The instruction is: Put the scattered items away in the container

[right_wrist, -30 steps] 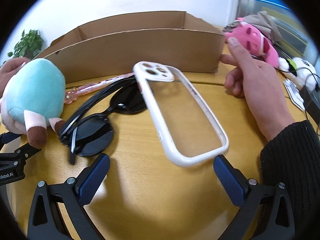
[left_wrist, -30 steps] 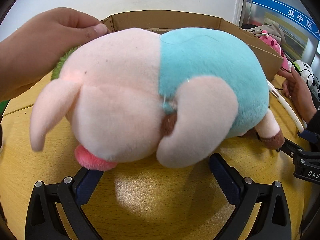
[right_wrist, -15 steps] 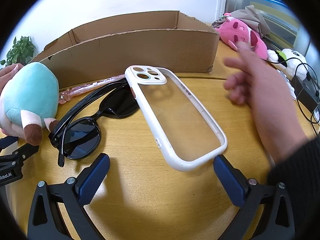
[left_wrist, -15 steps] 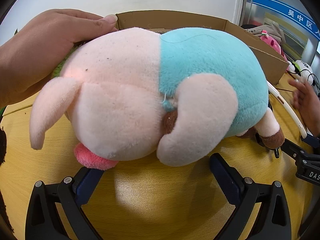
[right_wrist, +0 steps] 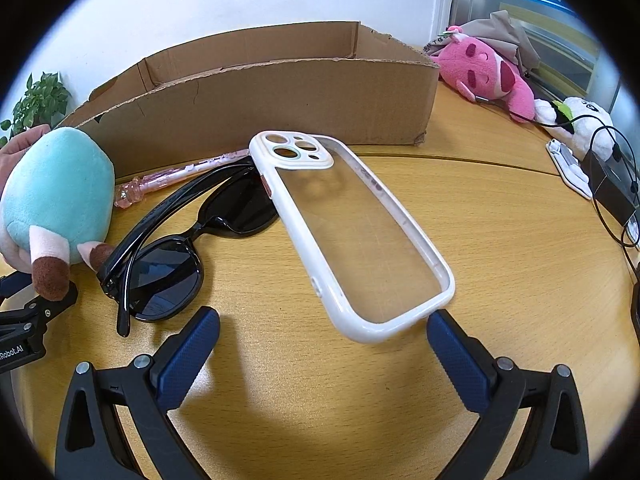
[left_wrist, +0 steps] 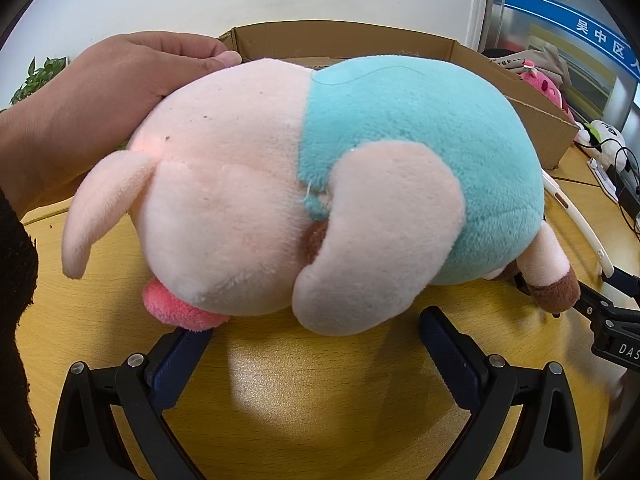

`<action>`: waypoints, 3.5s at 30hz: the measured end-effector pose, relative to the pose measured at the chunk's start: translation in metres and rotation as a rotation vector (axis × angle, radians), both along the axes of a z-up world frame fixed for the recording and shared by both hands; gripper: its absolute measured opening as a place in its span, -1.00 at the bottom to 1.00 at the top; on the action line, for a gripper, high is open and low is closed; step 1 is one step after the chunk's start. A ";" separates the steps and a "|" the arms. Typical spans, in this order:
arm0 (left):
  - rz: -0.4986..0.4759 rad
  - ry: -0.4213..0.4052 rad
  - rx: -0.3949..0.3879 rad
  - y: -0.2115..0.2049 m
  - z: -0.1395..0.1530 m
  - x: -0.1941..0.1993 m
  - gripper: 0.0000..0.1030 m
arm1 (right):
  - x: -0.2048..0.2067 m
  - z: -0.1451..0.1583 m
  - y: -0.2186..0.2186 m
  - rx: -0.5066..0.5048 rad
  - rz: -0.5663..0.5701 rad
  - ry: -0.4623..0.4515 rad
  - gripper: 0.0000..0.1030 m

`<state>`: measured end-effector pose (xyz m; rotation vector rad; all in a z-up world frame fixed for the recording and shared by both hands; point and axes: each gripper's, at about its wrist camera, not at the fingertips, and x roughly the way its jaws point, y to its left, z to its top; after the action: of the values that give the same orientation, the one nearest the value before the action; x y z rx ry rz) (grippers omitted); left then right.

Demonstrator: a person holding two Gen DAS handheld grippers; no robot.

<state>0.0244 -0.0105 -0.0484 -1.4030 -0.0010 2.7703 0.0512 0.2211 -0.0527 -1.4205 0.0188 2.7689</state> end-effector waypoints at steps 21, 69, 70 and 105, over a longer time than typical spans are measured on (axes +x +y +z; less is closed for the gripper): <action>0.002 0.000 0.000 0.001 0.000 -0.001 1.00 | 0.053 0.036 0.029 -0.086 0.153 0.136 0.99; -0.004 -0.034 -0.002 -0.013 0.005 0.030 1.00 | 0.074 0.009 0.008 -0.100 0.274 0.018 1.00; -0.015 -0.020 0.009 -0.017 0.009 0.038 1.00 | 0.074 0.008 0.005 -0.075 0.277 0.011 1.00; -0.122 -0.012 0.404 -0.082 0.055 -0.002 0.51 | -0.005 0.075 -0.096 -0.154 0.569 0.137 0.82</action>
<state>0.0227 -0.0928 0.0062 -1.2658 -0.4339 2.4776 0.0462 0.1247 0.0222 -1.4506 -0.2061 3.3848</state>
